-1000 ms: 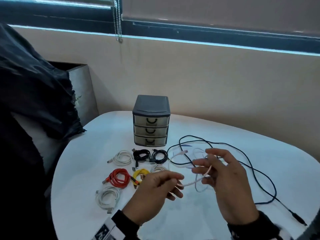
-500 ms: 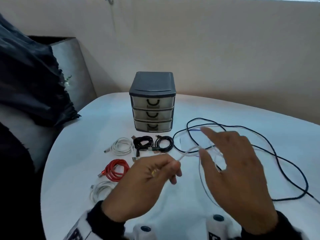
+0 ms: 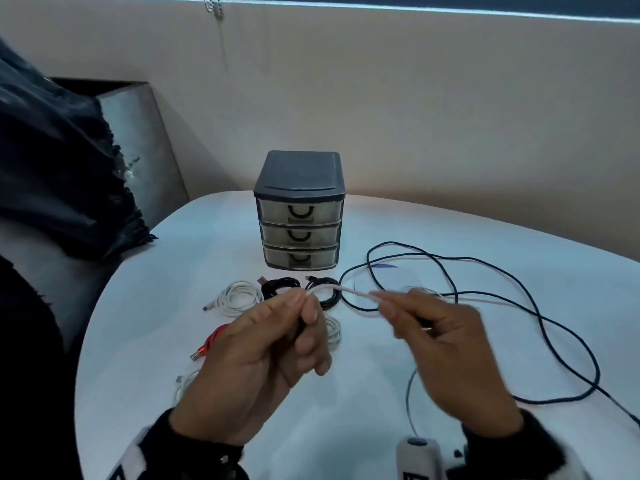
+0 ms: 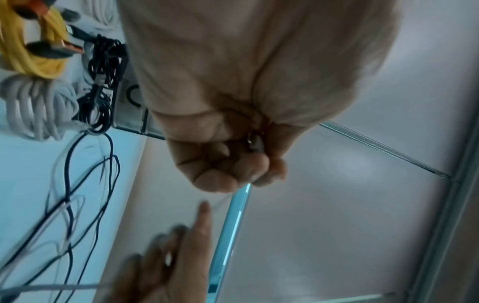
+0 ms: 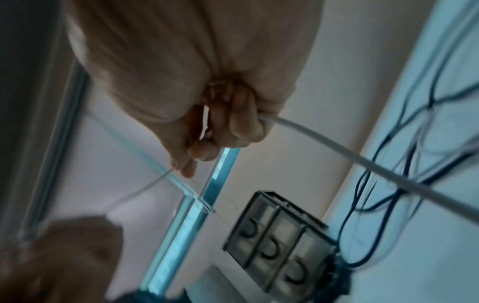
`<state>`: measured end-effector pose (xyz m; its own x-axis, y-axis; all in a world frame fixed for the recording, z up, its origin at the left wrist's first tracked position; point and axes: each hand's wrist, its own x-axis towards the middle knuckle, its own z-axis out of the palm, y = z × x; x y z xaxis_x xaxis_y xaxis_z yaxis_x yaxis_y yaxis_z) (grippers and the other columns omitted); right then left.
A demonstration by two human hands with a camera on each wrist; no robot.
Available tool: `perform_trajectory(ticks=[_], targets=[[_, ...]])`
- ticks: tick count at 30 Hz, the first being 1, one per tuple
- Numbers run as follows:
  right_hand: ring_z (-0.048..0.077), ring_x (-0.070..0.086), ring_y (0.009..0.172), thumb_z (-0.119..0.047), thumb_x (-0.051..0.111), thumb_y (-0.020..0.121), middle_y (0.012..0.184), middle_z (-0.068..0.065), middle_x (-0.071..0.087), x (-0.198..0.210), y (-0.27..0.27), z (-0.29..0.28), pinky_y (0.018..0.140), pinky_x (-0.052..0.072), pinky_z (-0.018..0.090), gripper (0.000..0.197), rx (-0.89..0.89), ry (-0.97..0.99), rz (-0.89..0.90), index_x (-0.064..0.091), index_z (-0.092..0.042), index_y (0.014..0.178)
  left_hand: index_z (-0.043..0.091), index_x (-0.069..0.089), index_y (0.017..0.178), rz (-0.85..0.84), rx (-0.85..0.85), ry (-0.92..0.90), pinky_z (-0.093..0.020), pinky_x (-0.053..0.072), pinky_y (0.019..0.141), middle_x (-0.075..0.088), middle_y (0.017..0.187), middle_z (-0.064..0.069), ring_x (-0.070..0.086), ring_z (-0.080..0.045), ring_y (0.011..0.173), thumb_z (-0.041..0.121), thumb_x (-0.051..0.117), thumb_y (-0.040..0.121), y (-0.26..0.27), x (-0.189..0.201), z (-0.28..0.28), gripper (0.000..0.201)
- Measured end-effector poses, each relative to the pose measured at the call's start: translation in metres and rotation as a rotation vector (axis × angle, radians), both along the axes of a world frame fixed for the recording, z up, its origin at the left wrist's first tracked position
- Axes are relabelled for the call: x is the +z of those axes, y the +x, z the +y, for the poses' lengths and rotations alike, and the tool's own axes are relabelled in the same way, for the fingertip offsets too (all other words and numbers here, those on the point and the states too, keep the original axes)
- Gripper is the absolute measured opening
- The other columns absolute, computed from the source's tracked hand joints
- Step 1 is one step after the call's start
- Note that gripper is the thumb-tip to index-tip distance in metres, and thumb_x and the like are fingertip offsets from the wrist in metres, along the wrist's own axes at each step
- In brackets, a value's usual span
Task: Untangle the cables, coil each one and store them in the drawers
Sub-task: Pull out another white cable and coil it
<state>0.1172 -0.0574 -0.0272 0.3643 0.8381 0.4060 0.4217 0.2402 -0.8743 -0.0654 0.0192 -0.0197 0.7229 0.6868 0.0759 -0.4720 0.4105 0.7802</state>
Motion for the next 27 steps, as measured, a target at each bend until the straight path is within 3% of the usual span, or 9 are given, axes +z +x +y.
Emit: perform_trajectory(ticks=[3, 5, 8, 10, 12, 14, 19, 24, 27], targets=[[0.007, 0.052, 0.062, -0.047, 0.058, 0.094, 0.07, -0.012, 0.059, -0.025, -0.021, 0.001, 0.059, 0.038, 0.018, 0.026, 0.133, -0.172, -0.299, 0.074, -0.028, 0.088, 0.013, 0.066, 0.069, -0.068, 0.149, -0.047, -0.032, 0.059, 0.077, 0.068, 0.078, -0.009, 0.071, -0.027, 0.084, 0.024, 0.058, 0.092, 0.008, 0.001, -0.001, 0.027], [0.006, 0.056, 0.07, -0.051, 0.045, 0.094, 0.082, -0.011, 0.063, -0.03, -0.039, -0.004, 0.064, 0.042, 0.022, 0.035, 0.269, -0.268, -0.446, 0.07, -0.026, 0.094, 0.012, 0.071, 0.07, -0.04, 0.269, -0.046, -0.035, 0.056, 0.091, 0.074, 0.095, -0.017, 0.069, -0.031, 0.105, 0.021, 0.046, 0.095, 0.01, -0.001, 0.004, 0.037], [0.002, 0.058, 0.086, -0.058, 0.025, 0.09, 0.097, -0.019, 0.066, -0.018, -0.048, -0.013, 0.075, 0.044, 0.021, 0.051, 0.361, -0.324, -0.53, 0.064, -0.034, 0.11, 0.008, 0.074, 0.08, 0.189, 0.427, 0.135, -0.028, 0.058, 0.085, 0.075, 0.096, -0.016, 0.072, -0.027, 0.098, 0.027, 0.044, 0.091, 0.007, -0.009, 0.012, 0.037], [-0.005, 0.052, 0.073, -0.057, 0.024, 0.09, 0.08, -0.032, 0.058, -0.008, -0.043, -0.019, 0.063, 0.035, 0.012, 0.047, 0.345, -0.284, -0.546, 0.062, -0.035, 0.107, 0.005, 0.072, 0.087, 0.361, 0.483, 0.286, -0.023, 0.058, 0.075, 0.076, 0.087, -0.011, 0.074, -0.022, 0.086, 0.031, 0.047, 0.087, 0.006, -0.016, 0.01, 0.036], [-0.007, 0.045, 0.061, -0.052, 0.031, 0.095, 0.066, -0.03, 0.048, 0.0, -0.038, -0.025, 0.056, 0.027, 0.011, 0.034, 0.278, -0.223, -0.605, 0.061, -0.036, 0.099, 0.005, 0.073, 0.088, 0.425, 0.453, 0.365, -0.022, 0.057, 0.07, 0.076, 0.084, -0.01, 0.074, -0.022, 0.081, 0.031, 0.051, 0.085, 0.009, -0.018, 0.006, 0.034], [-0.005, 0.045, 0.058, -0.048, 0.036, 0.097, 0.067, -0.025, 0.05, 0.006, -0.035, -0.028, 0.054, 0.028, 0.01, 0.027, 0.234, -0.193, -0.636, 0.06, -0.037, 0.095, 0.009, 0.075, 0.089, 0.445, 0.38, 0.413, -0.022, 0.056, 0.073, 0.076, 0.085, -0.008, 0.074, -0.021, 0.083, 0.031, 0.052, 0.085, 0.01, -0.018, 0.002, 0.032], [-0.004, 0.057, 0.063, -0.034, 0.055, 0.091, 0.074, -0.023, 0.062, 0.022, -0.02, -0.027, 0.056, 0.037, 0.004, 0.012, 0.141, -0.073, -0.498, 0.063, -0.039, 0.084, 0.02, 0.074, 0.081, 0.512, 0.17, 0.604, -0.011, 0.047, 0.071, 0.072, 0.075, 0.009, 0.066, -0.002, 0.073, 0.017, 0.052, 0.1, 0.015, -0.017, -0.013, 0.03], [0.004, 0.056, 0.054, -0.024, 0.068, 0.08, 0.062, -0.011, 0.064, 0.017, -0.004, -0.017, 0.053, 0.039, 0.008, 0.008, -0.004, 0.023, -0.164, 0.069, -0.029, 0.074, 0.014, 0.076, 0.088, 0.316, 0.015, 0.368, -0.023, 0.053, 0.076, 0.076, 0.088, -0.008, 0.072, -0.019, 0.084, 0.023, 0.045, 0.095, 0.018, -0.02, -0.022, 0.033], [0.008, 0.057, 0.06, -0.032, 0.065, 0.087, 0.068, -0.01, 0.065, 0.001, -0.007, -0.003, 0.057, 0.041, 0.013, 0.011, 0.037, -0.035, -0.154, 0.074, -0.032, 0.081, 0.013, 0.078, 0.088, 0.244, 0.057, 0.256, -0.022, 0.053, 0.079, 0.076, 0.092, -0.012, 0.072, -0.019, 0.089, 0.026, 0.046, 0.091, 0.015, -0.017, -0.02, 0.034]])
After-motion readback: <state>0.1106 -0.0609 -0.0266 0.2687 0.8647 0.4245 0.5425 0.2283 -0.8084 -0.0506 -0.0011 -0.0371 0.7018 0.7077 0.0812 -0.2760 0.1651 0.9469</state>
